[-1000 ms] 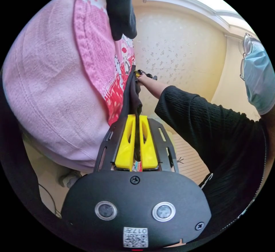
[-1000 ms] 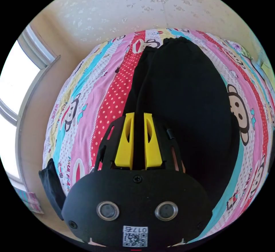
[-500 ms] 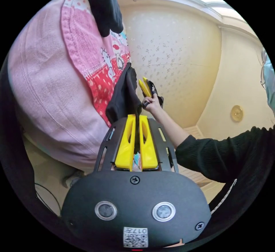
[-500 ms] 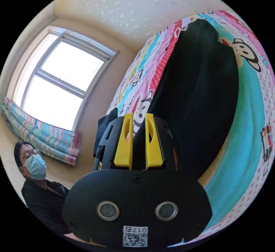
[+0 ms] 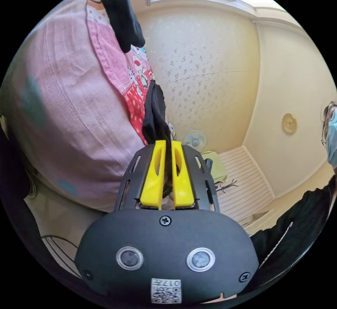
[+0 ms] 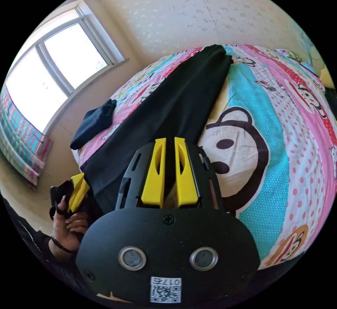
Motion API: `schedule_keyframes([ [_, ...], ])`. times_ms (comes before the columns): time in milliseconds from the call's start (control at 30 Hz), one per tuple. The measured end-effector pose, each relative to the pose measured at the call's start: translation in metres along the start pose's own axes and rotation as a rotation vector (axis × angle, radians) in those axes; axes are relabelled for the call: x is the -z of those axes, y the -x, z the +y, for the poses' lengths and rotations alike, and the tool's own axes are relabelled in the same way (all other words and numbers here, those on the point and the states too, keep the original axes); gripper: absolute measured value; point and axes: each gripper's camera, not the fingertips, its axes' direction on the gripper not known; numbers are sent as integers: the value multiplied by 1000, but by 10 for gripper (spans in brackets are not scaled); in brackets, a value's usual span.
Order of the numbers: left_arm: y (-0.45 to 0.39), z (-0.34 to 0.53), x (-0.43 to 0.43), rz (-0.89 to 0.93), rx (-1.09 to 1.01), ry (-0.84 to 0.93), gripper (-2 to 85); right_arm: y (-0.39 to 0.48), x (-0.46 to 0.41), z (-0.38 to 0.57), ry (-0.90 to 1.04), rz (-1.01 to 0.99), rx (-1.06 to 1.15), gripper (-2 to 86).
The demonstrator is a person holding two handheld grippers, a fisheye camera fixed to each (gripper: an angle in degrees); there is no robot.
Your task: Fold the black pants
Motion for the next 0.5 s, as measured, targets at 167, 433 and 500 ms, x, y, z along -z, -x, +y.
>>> schedule_keyframes([
  [167, -76, 3, 32, -99, -466, -248, 60, -39, 40, -10, -18, -259, -81, 76],
  [433, -9, -38, -38, -185, -275, 239, 127, -74, 138, 5, 42, -423, -253, 150],
  [500, 11, -28, -33, -118, -228, 159, 120, -80, 152, 9, 33, -481, -260, 152],
])
